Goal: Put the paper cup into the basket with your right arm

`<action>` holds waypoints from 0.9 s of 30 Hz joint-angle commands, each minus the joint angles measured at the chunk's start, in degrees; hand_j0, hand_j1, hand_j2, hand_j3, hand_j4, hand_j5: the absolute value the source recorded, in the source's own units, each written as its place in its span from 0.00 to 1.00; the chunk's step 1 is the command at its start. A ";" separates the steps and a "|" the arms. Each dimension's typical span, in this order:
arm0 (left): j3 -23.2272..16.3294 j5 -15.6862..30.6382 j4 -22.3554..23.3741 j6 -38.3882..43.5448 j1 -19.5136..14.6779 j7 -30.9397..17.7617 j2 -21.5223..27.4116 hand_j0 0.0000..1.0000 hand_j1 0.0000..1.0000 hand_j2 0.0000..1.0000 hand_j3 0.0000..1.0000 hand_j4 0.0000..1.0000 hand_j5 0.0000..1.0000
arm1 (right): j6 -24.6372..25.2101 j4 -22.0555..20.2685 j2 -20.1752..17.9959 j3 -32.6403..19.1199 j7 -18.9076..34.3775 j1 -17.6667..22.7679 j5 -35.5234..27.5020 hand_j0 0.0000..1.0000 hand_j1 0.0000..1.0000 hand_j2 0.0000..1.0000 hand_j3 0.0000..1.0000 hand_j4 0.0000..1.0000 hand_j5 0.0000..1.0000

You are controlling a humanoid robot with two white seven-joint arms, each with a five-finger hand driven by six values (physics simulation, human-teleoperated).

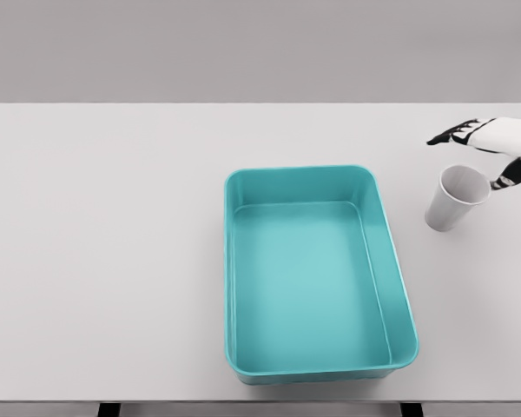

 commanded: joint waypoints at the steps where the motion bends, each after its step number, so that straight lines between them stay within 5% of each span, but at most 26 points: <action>1: 0.01 -0.06 0.00 0.00 0.00 -0.01 0.00 1.00 1.00 1.00 1.00 1.00 1.00 | 0.06 -1.49 -2.07 0.16 0.01 0.00 -0.30 1.00 1.00 1.00 1.00 1.00 1.00; 6: 0.01 0.03 0.00 0.00 0.00 -0.01 0.00 1.00 1.00 1.00 1.00 1.00 1.00 | 0.06 -5.45 -5.85 1.56 0.63 0.00 -0.03 1.00 1.00 1.00 1.00 1.00 1.00; 9: 0.01 0.03 0.00 0.00 0.00 -0.01 0.00 1.00 1.00 1.00 1.00 1.00 1.00 | 0.06 -12.74 -9.28 2.09 1.25 -2.54 -0.03 1.00 1.00 1.00 1.00 1.00 1.00; 14: 0.01 0.03 0.00 0.00 0.00 -0.01 0.00 1.00 1.00 1.00 1.00 1.00 1.00 | 0.06 -14.59 -9.28 5.17 1.25 -7.29 -0.21 1.00 1.00 1.00 1.00 1.00 1.00; 27: 0.01 0.03 0.00 0.00 0.00 -0.01 0.00 1.00 1.00 1.00 1.00 1.00 1.00 | 0.06 -20.04 -10.33 9.48 1.42 -10.37 -0.03 1.00 1.00 1.00 1.00 1.00 1.00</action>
